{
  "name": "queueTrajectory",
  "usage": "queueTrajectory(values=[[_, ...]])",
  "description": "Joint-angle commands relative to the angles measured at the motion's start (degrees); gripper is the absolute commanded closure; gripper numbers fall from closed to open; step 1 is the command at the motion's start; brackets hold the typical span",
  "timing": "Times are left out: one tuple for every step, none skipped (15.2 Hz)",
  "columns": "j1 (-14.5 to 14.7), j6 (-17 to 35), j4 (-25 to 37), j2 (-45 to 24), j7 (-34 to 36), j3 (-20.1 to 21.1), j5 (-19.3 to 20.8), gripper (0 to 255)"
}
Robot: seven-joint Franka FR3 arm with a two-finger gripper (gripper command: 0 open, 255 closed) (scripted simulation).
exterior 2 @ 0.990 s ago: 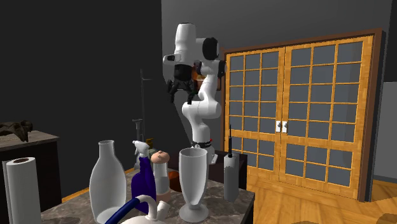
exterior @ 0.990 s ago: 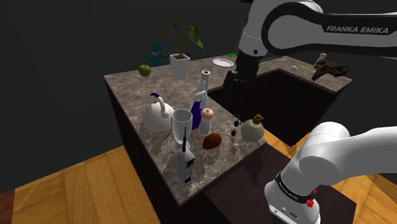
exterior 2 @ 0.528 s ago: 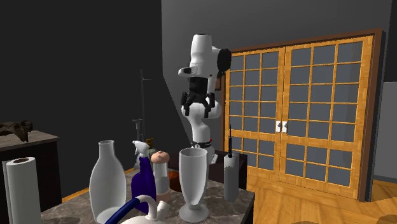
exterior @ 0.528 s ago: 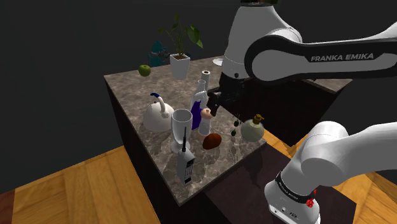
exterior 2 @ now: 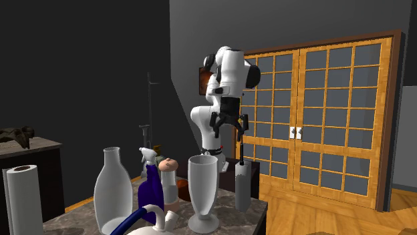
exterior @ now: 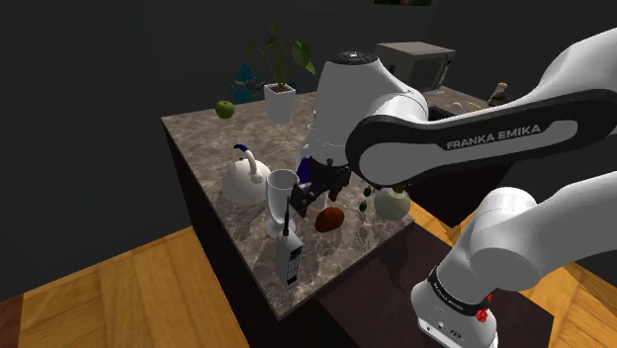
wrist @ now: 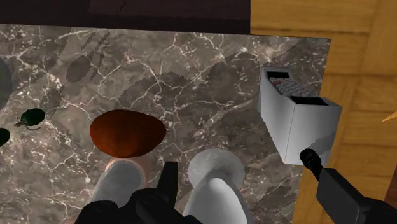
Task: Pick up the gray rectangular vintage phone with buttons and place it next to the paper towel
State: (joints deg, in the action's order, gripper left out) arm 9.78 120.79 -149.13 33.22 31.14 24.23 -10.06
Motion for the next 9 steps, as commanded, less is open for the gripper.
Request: queueTrajectory(values=[[0.2,2.5,0.2,-2.8,2.4,2.3,-0.5,0],[0.3,3.8,0.6,-4.5,3.9,3.7,-0.5,0],[0.3,5.1,1.0,-6.3,5.4,5.1,-0.5,0],[0.2,6.4,1.5,-8.1,6.9,6.5,-0.3,0],[0.0,7.6,2.1,-10.1,8.5,7.9,0.0,0],[-0.2,8.7,2.7,-11.8,10.0,9.1,0.4,0],[-0.3,9.6,2.3,-12.3,10.1,9.3,0.6,0],[-0.4,10.5,1.9,-12.9,10.3,9.6,0.8,0],[-0.6,11.4,1.5,-13.5,10.5,9.8,1.0,0]])
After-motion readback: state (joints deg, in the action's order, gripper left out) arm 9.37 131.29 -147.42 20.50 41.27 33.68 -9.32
